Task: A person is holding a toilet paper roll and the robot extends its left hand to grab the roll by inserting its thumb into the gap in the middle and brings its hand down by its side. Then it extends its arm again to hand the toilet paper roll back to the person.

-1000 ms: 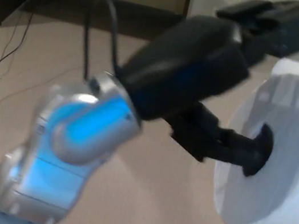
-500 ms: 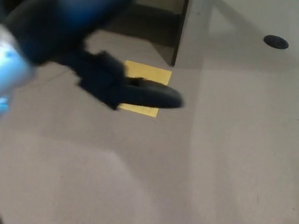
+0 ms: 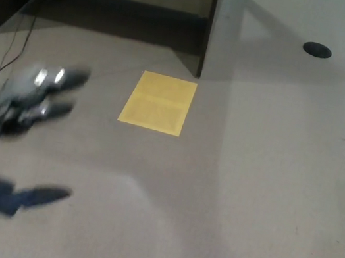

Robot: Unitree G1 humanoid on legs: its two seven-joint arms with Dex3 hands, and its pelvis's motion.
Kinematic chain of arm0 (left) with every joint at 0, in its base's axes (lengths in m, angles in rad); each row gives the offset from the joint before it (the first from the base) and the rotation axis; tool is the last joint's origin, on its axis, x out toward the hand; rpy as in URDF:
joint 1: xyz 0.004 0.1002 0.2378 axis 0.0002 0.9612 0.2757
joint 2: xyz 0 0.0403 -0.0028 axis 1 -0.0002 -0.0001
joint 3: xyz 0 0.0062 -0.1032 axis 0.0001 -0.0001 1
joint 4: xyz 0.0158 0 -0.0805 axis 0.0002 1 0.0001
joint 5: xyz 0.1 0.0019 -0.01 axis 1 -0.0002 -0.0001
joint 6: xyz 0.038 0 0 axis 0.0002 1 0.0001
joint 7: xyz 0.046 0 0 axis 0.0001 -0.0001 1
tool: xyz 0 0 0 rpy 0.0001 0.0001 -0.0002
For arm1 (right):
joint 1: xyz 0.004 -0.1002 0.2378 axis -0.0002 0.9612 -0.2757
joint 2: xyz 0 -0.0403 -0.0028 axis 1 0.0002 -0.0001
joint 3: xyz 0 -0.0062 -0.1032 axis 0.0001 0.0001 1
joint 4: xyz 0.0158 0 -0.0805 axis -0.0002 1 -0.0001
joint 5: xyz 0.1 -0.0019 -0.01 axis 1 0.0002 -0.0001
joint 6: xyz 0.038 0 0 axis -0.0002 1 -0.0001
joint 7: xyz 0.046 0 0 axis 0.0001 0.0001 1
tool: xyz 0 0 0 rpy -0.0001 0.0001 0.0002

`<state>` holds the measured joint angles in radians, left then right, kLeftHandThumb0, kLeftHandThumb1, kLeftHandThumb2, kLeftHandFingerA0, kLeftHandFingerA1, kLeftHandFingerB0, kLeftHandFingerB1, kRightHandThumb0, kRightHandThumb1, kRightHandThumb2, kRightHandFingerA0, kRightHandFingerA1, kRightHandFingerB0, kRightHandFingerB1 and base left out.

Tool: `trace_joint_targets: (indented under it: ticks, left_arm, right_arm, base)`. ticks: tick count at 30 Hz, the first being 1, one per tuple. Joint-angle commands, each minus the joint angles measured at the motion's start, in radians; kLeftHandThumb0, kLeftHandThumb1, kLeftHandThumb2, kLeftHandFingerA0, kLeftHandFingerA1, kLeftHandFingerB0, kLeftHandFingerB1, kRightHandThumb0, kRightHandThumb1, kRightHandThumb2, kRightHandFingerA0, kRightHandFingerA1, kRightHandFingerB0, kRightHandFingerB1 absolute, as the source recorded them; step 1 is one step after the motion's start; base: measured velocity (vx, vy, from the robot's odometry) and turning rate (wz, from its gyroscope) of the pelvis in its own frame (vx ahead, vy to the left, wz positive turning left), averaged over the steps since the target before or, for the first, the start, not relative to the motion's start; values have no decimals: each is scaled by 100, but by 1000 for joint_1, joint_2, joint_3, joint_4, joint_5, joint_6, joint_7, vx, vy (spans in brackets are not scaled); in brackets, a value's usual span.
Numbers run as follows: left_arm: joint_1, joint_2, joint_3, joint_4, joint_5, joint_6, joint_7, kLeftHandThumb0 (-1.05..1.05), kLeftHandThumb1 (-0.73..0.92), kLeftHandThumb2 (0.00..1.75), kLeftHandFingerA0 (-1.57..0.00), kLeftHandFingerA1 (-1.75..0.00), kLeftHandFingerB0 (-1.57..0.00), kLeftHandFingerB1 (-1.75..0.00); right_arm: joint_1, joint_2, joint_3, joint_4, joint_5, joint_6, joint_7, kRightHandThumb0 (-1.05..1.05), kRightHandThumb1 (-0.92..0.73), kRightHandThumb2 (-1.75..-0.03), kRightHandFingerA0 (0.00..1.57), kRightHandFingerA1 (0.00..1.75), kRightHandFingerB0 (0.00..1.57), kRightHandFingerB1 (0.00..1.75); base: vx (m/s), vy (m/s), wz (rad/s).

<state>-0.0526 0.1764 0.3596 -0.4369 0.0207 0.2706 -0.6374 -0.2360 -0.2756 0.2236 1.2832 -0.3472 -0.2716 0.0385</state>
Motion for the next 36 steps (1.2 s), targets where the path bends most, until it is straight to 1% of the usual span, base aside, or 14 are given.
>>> trace_joint_targets:
  ticks: [1, 5, 7, 8, 12, 13, 20, 21, 23, 25, 26, 28, 29, 36]
  left_arm:
    - [355, -5, 81, 792, 118, -614, 314, -18, 32, 86, -11, -52, -9, -49]
    - [383, 38, 24, 951, 177, -638, 406, -18, 34, 86, -8, -51, -7, -48]
    - [380, 71, -31, 1021, 244, -662, 500, -17, 32, 86, -12, -51, -12, -50]
    - [369, 90, -52, 1048, 268, -659, 533, -32, 45, 54, -30, -33, -28, -31]
    - [327, 108, -58, 1124, 249, -659, 542, -32, 43, 58, -28, -37, -27, -34]
    - [316, 110, -55, 1144, 235, -658, 534, -16, 32, 86, -14, -52, -13, -50]
    - [322, 131, -54, 1236, 189, -698, 513, -16, 32, 86, -14, -52, -12, -50]
    - [320, 135, -61, 1244, 195, -700, 524, -31, 42, 58, -28, -37, -25, -33]
    - [306, 139, -64, 1254, 188, -706, 528, -29, 42, 58, -28, -37, -25, -33]
    - [312, 145, -70, 1272, 187, -728, 534, -29, 42, 58, -28, -37, -25, -33]
    - [323, 150, -73, 1284, 184, -737, 528, -14, 34, 87, -13, -52, -12, -50]
    - [321, 157, -78, 1297, 177, -750, 523, -15, 35, 87, -13, -52, -12, -50]
    - [317, 157, -83, 1298, 181, -758, 534, -28, 43, 58, -27, -36, -26, -33]
    - [294, 171, -116, 1336, 186, -791, 574, -30, 42, 58, -30, -37, -27, -33]
  right_arm:
    - [30, -56, -27, 0, 17, -16, -13, -39, -66, -60, 77, 62, 61, 44]
    - [36, -60, -30, 3, 18, -27, -13, -38, -65, -60, 77, 62, 61, 45]
    - [30, -60, -33, 5, 20, -16, -11, -37, -66, -60, 76, 61, 62, 44]
    - [24, -57, -32, 6, 19, -13, -13, -37, -66, -60, 77, 63, 62, 44]
    - [9, -52, -29, 3, 14, -4, -16, -38, -66, -60, 76, 59, 60, 44]
    - [2, -50, -28, 2, 13, 1, -16, -39, -66, -60, 77, 61, 60, 44]
    - [13, -43, -22, 9, 6, -8, -16, -39, -66, -60, 77, 59, 58, 44]
    - [14, -43, -26, 9, 11, -9, -14, -39, -65, -60, 76, 59, 58, 44]
    - [-2, -39, -26, 8, 9, 0, -21, -38, -66, -60, 79, 62, 59, 44]
    - [8, -37, -24, 7, 7, 0, -27, -38, -66, -60, 83, 64, 60, 43]
    - [28, -38, -21, 6, 4, -18, -31, -39, -66, -60, 78, 61, 59, 44]
    - [32, -34, -23, 5, 5, -23, -42, -38, -66, -60, 76, 57, 60, 44]
    - [29, -36, -26, 4, 7, -28, -44, -38, -65, -60, 77, 57, 61, 45]
    - [19, -38, -33, 6, 12, -19, -46, -38, -66, -60, 80, 59, 60, 44]
  base:
    - [0, 0, 0]
    - [0, 0, 0]
    - [0, 0, 0]
    - [0, 0, 0]
    - [0, 0, 0]
    - [0, 0, 0]
    - [0, 0, 0]
    - [0, 0, 0]
    - [0, 0, 0]
    - [0, 0, 0]
    - [0, 0, 0]
    - [0, 0, 0]
    - [0, 0, 0]
    - [0, 0, 0]
